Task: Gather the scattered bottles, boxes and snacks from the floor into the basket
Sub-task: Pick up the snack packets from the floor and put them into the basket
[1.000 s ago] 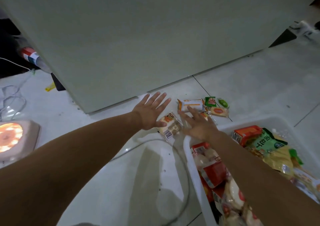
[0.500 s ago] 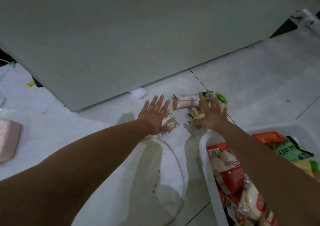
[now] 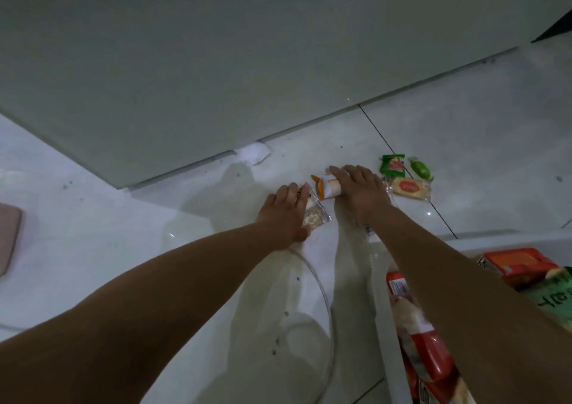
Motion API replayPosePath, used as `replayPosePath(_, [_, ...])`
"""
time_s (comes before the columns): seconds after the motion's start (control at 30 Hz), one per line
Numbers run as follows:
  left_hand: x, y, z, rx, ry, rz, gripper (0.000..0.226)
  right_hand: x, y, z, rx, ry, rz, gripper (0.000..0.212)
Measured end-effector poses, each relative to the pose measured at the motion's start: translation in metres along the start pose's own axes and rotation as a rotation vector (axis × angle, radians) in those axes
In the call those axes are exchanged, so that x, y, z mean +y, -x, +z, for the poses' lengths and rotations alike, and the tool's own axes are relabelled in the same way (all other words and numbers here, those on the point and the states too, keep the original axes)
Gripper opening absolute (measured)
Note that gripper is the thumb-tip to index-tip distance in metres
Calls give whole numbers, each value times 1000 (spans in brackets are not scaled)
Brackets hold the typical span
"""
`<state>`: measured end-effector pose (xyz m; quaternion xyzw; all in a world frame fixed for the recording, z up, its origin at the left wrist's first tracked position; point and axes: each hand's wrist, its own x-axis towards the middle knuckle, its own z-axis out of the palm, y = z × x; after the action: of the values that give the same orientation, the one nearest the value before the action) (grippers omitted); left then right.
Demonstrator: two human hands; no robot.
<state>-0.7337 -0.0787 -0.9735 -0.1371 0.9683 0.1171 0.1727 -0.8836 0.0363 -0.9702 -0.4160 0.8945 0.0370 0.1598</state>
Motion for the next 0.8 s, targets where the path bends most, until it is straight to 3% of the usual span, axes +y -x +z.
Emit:
replayPosePath(0.23, [1, 6, -14, -54, -56, -86, 115, -21, 9, 3, 28, 121, 3, 64])
replayPosePath(0.37, [-3, 14, -35, 5, -50, -60, 117, -28, 18, -19, 190, 54, -5, 56])
replayPosePath(0.47, [7, 14, -60, 36, 99, -78, 117, -19, 34, -51, 315, 12, 32, 51])
replayPosePath(0.57, [34, 13, -83, 103, 265, -41, 116, 7, 65, -85, 403, -110, 203, 50])
replayPosePath(0.67, [78, 16, -97, 61, 436, 63, 115, 49, 114, -111, 475, -180, 455, 50])
replayPosePath(0.8, [145, 22, -103, -6, 522, 263, 113, 110, 192, -123, 439, -251, 843, 55])
